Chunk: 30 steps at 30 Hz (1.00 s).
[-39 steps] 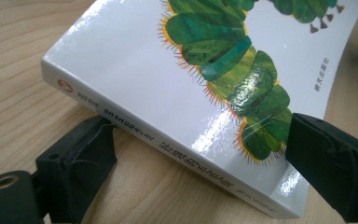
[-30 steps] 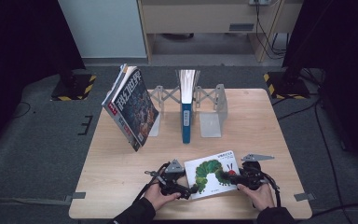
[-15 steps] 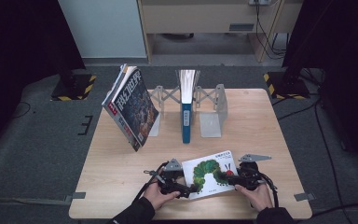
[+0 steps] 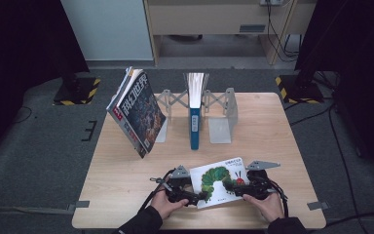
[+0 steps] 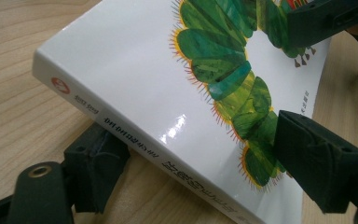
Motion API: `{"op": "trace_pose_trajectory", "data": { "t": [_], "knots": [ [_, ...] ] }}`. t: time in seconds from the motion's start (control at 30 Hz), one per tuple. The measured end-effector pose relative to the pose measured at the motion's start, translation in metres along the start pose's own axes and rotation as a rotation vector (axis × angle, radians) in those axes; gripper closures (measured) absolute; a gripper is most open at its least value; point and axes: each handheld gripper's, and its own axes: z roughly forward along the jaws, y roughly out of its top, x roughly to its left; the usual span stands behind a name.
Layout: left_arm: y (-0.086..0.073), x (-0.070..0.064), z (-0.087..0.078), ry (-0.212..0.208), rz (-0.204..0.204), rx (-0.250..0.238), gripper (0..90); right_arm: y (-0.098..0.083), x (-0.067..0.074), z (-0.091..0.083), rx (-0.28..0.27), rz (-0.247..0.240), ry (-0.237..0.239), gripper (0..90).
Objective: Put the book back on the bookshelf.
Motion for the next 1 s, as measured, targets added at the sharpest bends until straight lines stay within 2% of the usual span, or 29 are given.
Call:
{"op": "trace_pose_trajectory", "data": {
  "t": [0.07,0.17,0.27,0.43,0.53,0.6,0.67,0.7,0.87,1.0],
  "knots": [
    [0.000,0.000,0.000,0.003,0.001,0.000,20.1,-0.001,-0.001,-0.001,-0.006,-0.003,-0.025,24.9],
    [0.000,0.000,0.000,0.010,0.007,0.000,22.4,-0.001,-0.005,-0.004,-0.014,-0.011,-0.074,24.5],
    [0.000,0.000,-0.001,0.010,0.006,0.001,23.8,-0.003,-0.008,-0.006,-0.024,0.001,-0.103,25.2],
    [0.000,0.001,-0.001,0.008,0.004,-0.002,24.7,-0.006,-0.014,-0.007,0.009,0.010,-0.146,25.6],
    [0.000,0.001,-0.001,0.004,0.000,-0.003,25.1,-0.009,-0.017,-0.006,0.041,0.038,-0.146,27.6],
    [0.000,0.001,-0.001,0.003,-0.004,-0.003,25.4,-0.011,-0.018,-0.002,0.061,0.051,-0.133,28.4],
    [0.000,0.001,-0.001,0.003,-0.006,-0.003,25.7,-0.011,-0.018,-0.001,0.062,0.074,-0.097,31.9],
    [0.000,0.002,-0.001,0.001,-0.010,-0.002,25.9,-0.011,-0.017,0.000,0.061,0.078,-0.100,31.4],
    [0.002,0.004,-0.004,-0.004,-0.050,0.012,29.6,-0.011,-0.016,0.001,0.055,0.075,-0.109,31.4],
    [0.004,0.003,-0.006,-0.021,-0.049,0.001,33.3,-0.009,-0.015,0.002,0.024,0.059,-0.117,32.2]
  ]
}}
